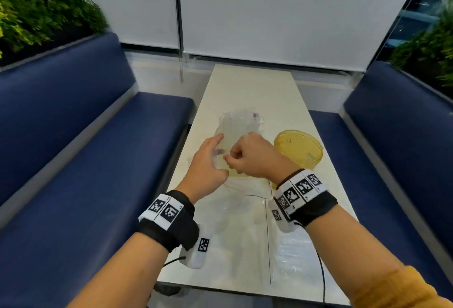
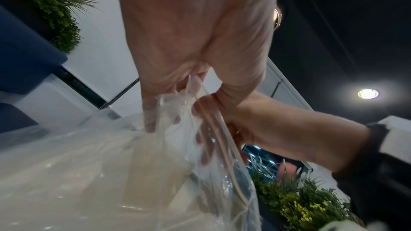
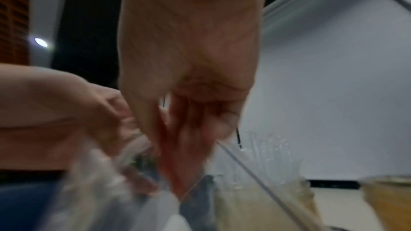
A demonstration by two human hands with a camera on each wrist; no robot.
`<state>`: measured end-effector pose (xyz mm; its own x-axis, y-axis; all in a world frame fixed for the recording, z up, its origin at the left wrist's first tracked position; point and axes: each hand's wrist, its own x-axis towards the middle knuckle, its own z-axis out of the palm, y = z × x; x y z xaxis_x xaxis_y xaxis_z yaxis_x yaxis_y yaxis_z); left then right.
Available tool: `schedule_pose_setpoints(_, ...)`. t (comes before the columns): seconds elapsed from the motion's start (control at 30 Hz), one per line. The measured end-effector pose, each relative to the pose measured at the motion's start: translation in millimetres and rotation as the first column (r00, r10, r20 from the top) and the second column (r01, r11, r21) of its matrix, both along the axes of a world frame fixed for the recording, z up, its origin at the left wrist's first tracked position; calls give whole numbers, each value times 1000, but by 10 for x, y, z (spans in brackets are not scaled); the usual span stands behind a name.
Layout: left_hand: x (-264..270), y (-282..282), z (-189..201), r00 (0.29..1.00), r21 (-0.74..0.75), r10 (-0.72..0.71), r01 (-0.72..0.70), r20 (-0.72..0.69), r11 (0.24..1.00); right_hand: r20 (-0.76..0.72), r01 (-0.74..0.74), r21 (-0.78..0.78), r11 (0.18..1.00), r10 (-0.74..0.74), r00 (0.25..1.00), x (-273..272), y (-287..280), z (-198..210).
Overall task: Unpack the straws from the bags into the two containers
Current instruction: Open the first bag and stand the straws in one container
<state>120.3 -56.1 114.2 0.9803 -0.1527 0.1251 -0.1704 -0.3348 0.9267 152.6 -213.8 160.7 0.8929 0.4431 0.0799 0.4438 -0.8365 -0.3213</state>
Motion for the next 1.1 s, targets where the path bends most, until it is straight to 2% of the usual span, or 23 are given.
schedule_pose_setpoints(0.07,-18,-36,-17,1000,15,-6,6,7,1000,-152,6,-289,957,-52,987,-94,-12,-168)
schedule_pose_setpoints(0.13,-56,-61,-33,1000,25,-16,15,23,1000,-212,15,-521,853,-147,966,-123,-38,-345)
schedule_pose_setpoints(0.17,-77,-68,-40,999,30,-21,20,34,999,-226,14,-574,819,-174,958,-121,-48,-415)
schedule_pose_setpoints(0.23,-126,-85,-60,998,52,-37,34,56,998,-264,11,-599,800,-210,941,-130,-59,-511)
schedule_pose_setpoints(0.43,-227,-88,-94,998,64,-37,34,50,997,-414,18,-463,886,-235,879,-165,-69,-545)
schedule_pose_setpoints(0.57,-225,-84,-94,998,102,-7,0,66,995,-444,58,-390,919,-243,862,-176,-97,-449)
schedule_pose_setpoints(0.73,-210,-155,-161,994,201,18,-39,106,979,-535,57,-268,962,-198,821,-137,-162,-268)
schedule_pose_setpoints(0.9,-239,-241,-308,999,341,19,-34,48,939,-597,8,-186,983,-119,793,-170,-199,139)
schedule_pose_setpoints(0.97,-244,-273,-340,990,373,72,-111,118,921,-596,4,-130,991,-82,799,-200,-190,324)
schedule_pose_setpoints(1.1,-207,-305,-265,937,281,246,-312,247,908,-542,41,70,997,4,840,-223,-134,522)
